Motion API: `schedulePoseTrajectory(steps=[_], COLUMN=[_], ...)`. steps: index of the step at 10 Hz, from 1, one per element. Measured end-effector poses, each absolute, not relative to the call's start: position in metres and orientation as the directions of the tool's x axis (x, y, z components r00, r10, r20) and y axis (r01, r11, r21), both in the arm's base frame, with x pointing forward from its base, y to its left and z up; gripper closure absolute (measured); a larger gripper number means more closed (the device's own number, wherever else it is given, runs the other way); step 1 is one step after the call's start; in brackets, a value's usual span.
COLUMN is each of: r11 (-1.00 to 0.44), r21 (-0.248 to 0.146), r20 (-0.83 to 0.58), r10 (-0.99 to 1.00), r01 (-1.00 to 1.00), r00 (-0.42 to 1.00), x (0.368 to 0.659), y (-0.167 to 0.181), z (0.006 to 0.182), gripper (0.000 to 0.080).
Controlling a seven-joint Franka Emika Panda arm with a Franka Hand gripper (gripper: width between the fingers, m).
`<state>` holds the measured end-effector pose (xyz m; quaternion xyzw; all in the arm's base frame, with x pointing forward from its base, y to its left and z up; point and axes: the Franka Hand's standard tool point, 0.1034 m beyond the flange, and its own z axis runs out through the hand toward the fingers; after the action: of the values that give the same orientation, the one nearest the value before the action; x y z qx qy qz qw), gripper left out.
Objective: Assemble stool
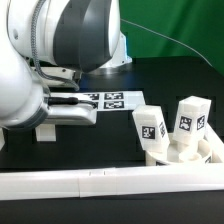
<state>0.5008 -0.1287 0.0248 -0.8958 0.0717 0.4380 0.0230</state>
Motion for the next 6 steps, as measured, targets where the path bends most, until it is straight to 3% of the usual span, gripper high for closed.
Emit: schedulePoseTrajectory(steps=[6], r11=[-0.981], r21=[0.055], r20=[-0.815], r10=[-0.151], r01=[-0.185], r00=[0.559], x=[0.485], y=[-0.132], z=[0.008], gripper=[0.0150])
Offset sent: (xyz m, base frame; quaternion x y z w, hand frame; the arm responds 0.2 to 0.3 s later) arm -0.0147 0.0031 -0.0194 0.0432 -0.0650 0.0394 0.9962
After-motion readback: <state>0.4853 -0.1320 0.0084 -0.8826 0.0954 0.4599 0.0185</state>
